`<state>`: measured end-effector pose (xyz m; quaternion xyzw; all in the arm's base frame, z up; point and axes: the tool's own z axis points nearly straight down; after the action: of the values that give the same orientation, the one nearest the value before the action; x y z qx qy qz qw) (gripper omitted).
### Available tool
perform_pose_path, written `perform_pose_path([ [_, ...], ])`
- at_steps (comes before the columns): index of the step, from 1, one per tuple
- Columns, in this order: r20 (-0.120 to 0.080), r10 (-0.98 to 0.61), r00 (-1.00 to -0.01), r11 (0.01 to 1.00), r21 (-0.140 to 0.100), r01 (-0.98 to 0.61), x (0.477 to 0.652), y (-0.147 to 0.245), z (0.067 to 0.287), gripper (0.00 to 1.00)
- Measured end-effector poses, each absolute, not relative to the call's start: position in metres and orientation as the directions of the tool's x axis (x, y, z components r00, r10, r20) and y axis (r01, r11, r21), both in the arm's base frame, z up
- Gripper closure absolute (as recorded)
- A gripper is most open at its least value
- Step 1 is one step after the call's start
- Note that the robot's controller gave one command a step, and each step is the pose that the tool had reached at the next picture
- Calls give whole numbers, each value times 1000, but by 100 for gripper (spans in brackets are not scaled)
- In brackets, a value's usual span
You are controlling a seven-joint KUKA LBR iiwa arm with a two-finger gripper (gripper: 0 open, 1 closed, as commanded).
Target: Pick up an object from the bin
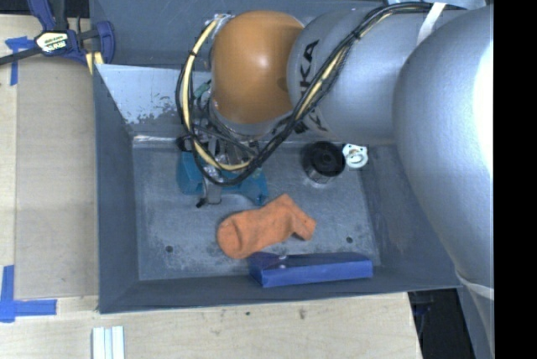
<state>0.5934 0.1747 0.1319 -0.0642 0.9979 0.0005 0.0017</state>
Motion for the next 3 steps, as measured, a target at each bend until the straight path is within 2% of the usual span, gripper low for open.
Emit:
perform_pose_path([
  [1, -3, -128, -992, 992, 1, -128, 593, 175, 132, 0],
  [2, -14, -190, -982, 982, 2, -190, 561, 134, 106, 0],
  [3, -11, -193, -981, 981, 1, -193, 569, 117, 95, 0],
])
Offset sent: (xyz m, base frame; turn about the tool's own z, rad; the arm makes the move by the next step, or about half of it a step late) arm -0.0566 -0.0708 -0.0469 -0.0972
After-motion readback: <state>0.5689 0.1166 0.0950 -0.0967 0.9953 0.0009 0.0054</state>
